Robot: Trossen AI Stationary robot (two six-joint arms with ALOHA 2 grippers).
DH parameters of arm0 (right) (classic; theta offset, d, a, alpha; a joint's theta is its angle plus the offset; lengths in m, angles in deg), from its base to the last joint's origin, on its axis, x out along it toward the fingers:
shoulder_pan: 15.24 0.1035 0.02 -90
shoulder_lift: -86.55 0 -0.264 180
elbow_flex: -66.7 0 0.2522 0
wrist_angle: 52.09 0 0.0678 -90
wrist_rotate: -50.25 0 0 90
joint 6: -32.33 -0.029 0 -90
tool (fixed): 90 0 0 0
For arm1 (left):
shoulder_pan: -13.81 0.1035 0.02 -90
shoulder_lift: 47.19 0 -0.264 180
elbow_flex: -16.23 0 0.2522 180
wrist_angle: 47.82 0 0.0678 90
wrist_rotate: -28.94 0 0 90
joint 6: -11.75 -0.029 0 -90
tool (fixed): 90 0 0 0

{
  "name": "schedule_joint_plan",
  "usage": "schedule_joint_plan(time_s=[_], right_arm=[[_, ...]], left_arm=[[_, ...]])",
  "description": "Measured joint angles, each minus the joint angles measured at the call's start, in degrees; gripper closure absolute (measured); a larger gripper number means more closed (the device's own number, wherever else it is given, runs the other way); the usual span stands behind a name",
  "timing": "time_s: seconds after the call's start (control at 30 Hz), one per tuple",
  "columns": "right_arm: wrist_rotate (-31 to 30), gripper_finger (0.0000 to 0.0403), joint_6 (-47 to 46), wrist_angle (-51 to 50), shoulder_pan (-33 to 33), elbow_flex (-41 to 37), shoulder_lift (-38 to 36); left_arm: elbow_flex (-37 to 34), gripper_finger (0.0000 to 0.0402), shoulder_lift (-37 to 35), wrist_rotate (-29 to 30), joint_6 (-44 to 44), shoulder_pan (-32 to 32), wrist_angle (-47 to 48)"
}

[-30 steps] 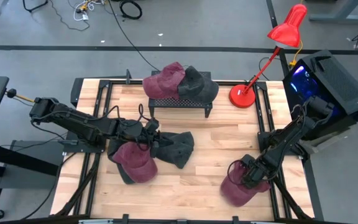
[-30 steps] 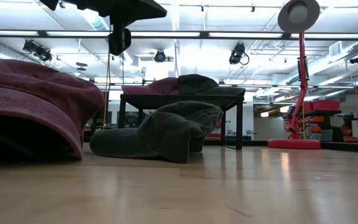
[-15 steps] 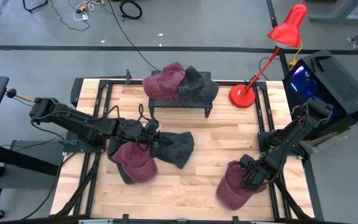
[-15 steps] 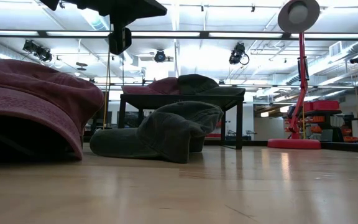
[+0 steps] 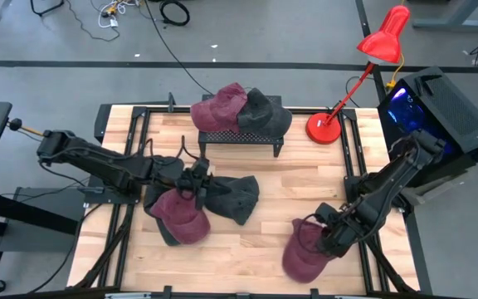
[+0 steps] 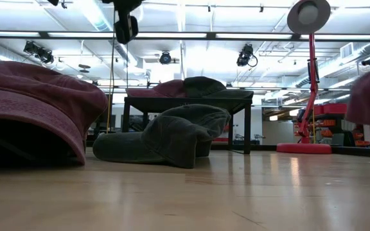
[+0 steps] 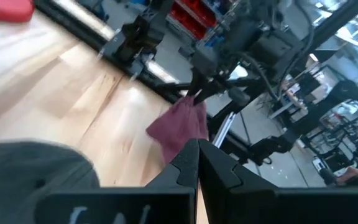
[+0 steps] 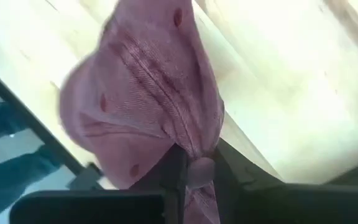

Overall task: Pick & Place hat
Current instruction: Stack the right red cap on top of the red cap on the shelf

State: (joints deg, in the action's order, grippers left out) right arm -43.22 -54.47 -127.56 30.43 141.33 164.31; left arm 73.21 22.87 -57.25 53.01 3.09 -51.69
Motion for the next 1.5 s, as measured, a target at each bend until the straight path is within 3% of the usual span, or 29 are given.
schedule_joint_plan(time_s=[0.4, 1.0, 1.3, 1.5], right_arm=[[-2.4, 0.0356, 5.4, -2.0, -4.6, 10.4, -0.1], [-18.4, 0.0357, 20.8, -2.0, -15.9, 35.3, -0.1], [-18.3, 0.0357, 31.8, 0.2, -25.5, 44.5, 0.0], [-15.2, 0.0357, 39.1, 4.2, -32.8, 46.2, 0.0]], left_arm=[[0.0, 0.039, -5.1, 0.6, -3.6, 0.0, 0.5], [0.0, 0.039, -6.1, 1.5, -9.0, 0.0, 0.7], [0.0, 0.039, -6.1, 1.5, -10.2, 0.0, -0.9], [0.0, 0.039, -9.8, 0.5, -12.1, 0.0, -1.9]])
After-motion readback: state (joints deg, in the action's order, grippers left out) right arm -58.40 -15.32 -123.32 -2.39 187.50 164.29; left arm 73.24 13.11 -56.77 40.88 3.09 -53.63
